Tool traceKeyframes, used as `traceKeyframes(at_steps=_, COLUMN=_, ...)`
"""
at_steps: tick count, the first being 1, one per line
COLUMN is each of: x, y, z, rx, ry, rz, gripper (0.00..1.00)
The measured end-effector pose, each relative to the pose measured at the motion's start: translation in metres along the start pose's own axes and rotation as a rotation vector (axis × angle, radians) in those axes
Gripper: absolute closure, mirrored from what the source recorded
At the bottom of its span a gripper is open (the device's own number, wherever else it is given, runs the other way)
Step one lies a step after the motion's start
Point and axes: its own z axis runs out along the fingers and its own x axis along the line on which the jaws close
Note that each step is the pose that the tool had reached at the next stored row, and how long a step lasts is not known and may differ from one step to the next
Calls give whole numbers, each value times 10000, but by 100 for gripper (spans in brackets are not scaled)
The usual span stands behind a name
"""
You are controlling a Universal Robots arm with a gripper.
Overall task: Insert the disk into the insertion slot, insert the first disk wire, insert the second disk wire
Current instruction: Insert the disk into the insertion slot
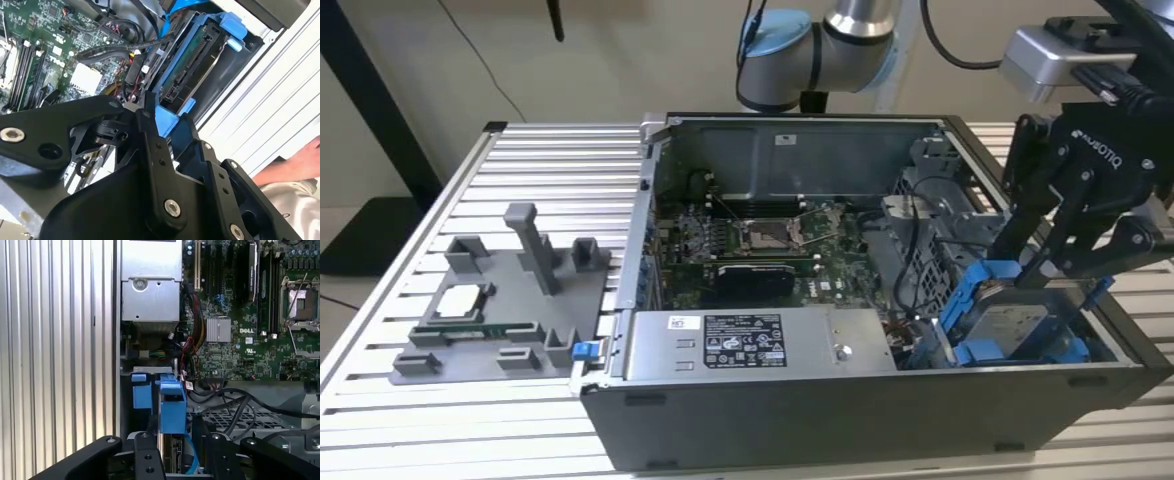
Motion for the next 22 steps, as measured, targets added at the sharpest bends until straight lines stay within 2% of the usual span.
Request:
traceKeyframes(at_steps=2, x=-1, y=2, z=-36, rx=0, ry=-3, rz=0, gripper=0)
traceKeyframes(at_steps=12, x=4, y=1, z=-37, rx=-2, ry=-3, rz=-1, gripper=0)
traceKeyframes(at_steps=13, x=6, y=1, z=-37, rx=-2, ry=-3, rz=-1, gripper=100)
traceKeyframes(at_steps=17, x=12, y=4, z=-99, rx=-94, ry=-2, rz=3, gripper=100)
traceKeyframes(at_steps=20, x=15, y=3, z=-96, rx=-110, ry=-1, rz=6, gripper=100)
traceKeyframes(at_steps=22, x=16, y=1, z=-69, rx=-110, ry=33, rz=10, gripper=100)
